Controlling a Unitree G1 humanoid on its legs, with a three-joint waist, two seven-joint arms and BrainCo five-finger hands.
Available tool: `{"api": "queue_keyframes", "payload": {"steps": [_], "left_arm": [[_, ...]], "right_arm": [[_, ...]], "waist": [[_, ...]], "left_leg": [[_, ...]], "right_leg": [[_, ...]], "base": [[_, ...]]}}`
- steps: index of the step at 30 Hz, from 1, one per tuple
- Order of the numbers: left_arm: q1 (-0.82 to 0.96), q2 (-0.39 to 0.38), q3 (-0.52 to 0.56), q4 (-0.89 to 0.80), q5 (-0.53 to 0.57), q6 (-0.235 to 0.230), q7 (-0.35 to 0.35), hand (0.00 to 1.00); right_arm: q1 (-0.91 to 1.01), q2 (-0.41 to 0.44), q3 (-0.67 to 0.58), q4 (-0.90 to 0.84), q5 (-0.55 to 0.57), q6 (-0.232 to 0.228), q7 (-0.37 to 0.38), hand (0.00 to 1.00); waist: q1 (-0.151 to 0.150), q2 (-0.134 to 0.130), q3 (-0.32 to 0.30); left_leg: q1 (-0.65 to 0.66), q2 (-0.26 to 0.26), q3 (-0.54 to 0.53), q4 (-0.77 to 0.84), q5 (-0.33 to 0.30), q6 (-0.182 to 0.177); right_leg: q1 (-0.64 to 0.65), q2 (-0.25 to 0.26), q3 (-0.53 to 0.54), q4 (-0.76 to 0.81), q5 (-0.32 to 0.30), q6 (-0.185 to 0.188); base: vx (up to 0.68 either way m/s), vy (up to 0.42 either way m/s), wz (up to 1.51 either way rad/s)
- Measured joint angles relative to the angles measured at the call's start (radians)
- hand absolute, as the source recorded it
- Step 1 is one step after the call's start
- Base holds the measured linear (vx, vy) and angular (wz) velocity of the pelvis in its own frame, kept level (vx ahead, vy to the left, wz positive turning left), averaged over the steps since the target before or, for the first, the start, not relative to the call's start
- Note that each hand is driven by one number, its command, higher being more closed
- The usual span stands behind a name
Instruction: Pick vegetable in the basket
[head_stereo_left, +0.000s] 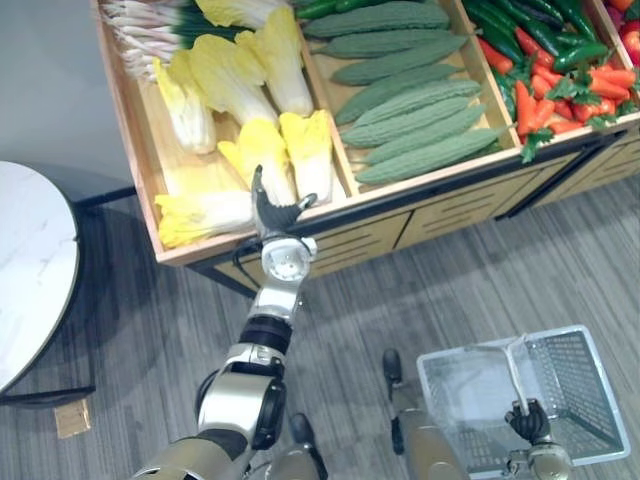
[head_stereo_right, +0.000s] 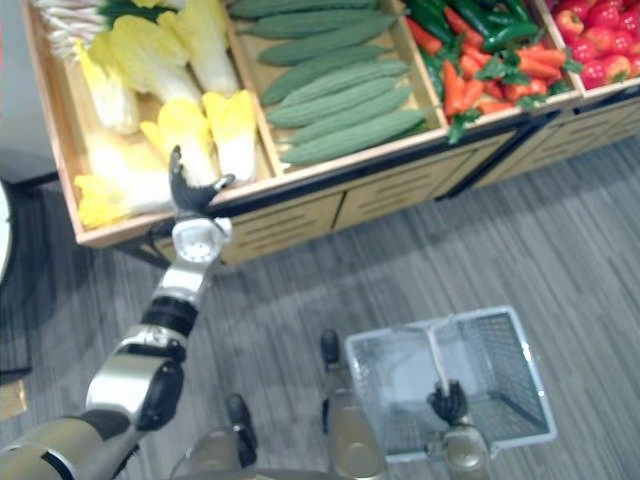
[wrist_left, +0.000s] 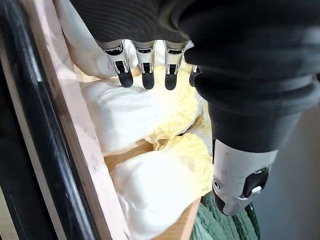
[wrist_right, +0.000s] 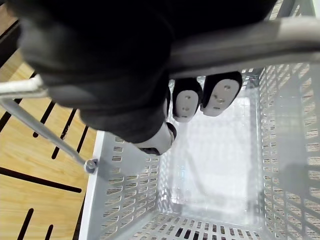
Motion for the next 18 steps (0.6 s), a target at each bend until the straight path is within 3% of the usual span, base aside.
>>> {"api": "queue_keyframes", "payload": {"steps": [4, 9, 18], "left_arm": [[-0.020, 0.066, -0.002, -0.020, 0.042, 0.002, 0.009, 0.00], [-0.013, 0.199, -0.039, -0.229, 0.157, -0.004, 0.015, 0.00], [0.104, 0.309, -0.114, -0.358, 0.322, -0.022, 0.014, 0.00]], "right_arm": [[0.000, 0.000, 0.000, 0.001, 0.000, -0.001, 0.000, 1.00], [0.004, -0.001, 0.000, 0.001, 0.000, -0.006, 0.000, 1.00], [0.007, -0.006, 0.005, 0.005, -0.008, -0.007, 0.008, 1.00]], "waist": [[0.002, 0.000, 0.000], [0.023, 0.001, 0.000], [0.045, 0.002, 0.000]], "left_leg": [[-0.001, 0.000, -0.002, 0.002, 0.000, 0.000], [-0.011, 0.005, -0.009, 0.017, -0.002, -0.002], [-0.007, 0.008, -0.026, 0.024, -0.006, -0.002]], "right_leg": [[0.001, -0.001, -0.002, 0.001, 0.000, 0.000], [0.002, -0.002, -0.012, 0.005, 0.000, 0.000], [0.027, -0.003, -0.026, 0.005, -0.003, -0.003]], "base": [[0.00, 0.000, 0.00], [0.00, 0.000, 0.06], [-0.01, -0.013, 0.05]]}}
